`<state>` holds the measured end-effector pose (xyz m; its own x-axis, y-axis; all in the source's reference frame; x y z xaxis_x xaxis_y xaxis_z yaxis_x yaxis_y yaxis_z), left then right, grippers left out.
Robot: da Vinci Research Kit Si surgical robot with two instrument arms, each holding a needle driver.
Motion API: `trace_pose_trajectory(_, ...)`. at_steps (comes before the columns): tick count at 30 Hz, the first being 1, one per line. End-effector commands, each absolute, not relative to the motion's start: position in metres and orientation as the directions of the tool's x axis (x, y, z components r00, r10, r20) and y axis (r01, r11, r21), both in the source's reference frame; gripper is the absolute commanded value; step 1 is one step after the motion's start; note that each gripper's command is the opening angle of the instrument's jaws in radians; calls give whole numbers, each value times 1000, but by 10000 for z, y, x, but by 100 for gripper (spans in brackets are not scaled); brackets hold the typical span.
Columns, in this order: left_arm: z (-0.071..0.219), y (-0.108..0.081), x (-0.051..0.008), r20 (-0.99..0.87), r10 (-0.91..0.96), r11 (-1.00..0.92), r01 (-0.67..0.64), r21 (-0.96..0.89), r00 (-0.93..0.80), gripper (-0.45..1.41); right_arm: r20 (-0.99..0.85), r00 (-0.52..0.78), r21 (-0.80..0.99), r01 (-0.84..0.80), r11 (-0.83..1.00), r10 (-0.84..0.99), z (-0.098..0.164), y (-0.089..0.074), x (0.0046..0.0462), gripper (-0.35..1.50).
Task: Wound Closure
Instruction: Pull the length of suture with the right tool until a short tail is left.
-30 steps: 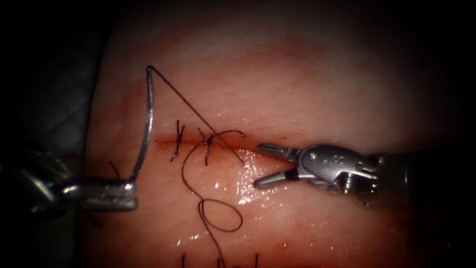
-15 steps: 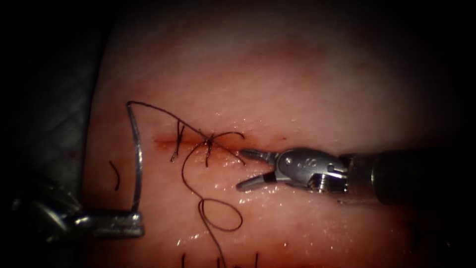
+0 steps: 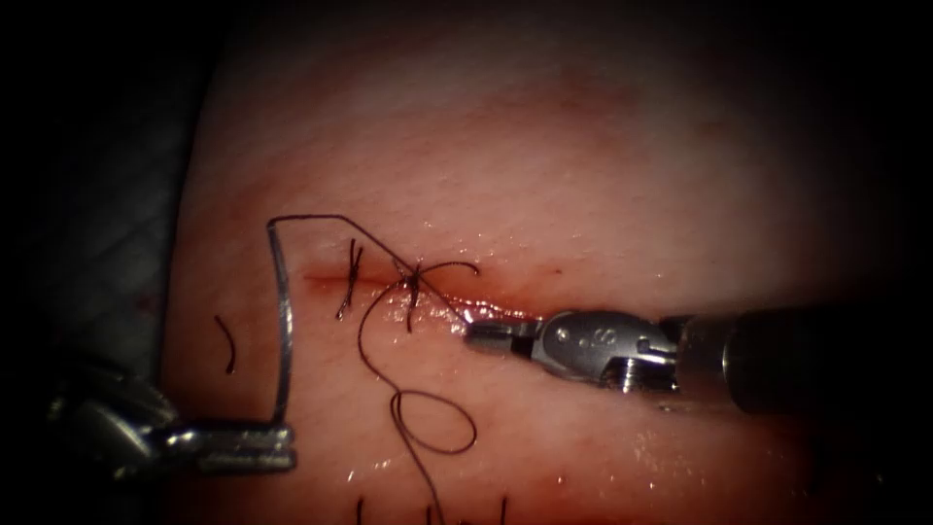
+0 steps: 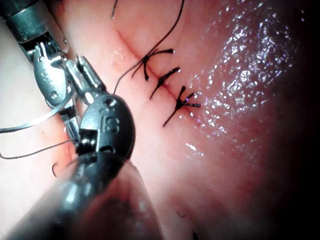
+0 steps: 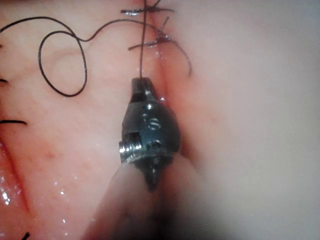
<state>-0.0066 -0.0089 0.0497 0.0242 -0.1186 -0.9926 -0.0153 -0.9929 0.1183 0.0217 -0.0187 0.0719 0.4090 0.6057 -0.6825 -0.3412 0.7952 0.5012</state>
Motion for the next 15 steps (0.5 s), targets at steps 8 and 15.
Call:
trace_pose_trajectory(8, 507, -113, -80, -998, -39, -996, 80, 35, -52, -45, -658, 390, 571, -299, 765, 644, 672, -242, 225, -35)
trace_pose_trajectory(15, 507, -117, -80, -998, -8, -996, 86, 2, -68, -45, -641, 333, 638, -270, 722, 691, 613, -281, 245, -35)
